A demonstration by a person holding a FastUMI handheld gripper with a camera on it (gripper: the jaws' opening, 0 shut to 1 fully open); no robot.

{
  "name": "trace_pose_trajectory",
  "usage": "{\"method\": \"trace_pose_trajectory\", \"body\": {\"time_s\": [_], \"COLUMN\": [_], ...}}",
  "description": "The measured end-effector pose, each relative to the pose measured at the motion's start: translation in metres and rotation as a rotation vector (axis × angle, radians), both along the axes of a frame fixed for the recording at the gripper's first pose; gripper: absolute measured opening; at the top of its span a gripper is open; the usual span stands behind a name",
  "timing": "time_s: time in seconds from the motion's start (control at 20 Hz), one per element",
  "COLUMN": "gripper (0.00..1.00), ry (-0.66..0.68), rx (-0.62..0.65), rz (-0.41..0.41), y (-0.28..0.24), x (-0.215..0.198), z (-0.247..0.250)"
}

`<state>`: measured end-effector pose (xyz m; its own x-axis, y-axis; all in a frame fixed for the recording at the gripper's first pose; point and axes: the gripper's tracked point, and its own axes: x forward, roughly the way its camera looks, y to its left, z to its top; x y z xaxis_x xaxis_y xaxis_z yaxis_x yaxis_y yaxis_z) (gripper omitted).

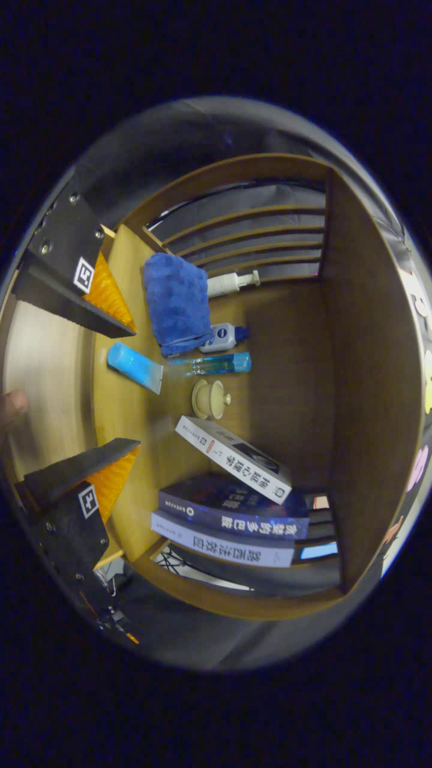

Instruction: Pull open the drawer, take out the items inside it, and place them on the countertop above the cabinet.

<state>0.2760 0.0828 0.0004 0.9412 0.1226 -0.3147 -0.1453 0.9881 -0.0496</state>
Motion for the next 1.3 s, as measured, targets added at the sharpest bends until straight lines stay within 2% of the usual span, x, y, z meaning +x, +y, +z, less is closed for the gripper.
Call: {"method": "trace_pose_trajectory", "body": {"time_s": [0.25,0.55,1.05,1.3], "gripper": [1.00,0.99,0.97,0.97], "ry": [-0.018,-0.072,-0.243,-0.298], "rx": [-0.091,-0.061,-0.086,-0.015], "rz": [0.037,0.097,0.037,0.022], "y": [-0.003,0.018,-0.006,-0.016], "x": [-0.064,-0.141,-0.225,-0.249], "z": [0.011,0.018,0.002,-0.014]}}
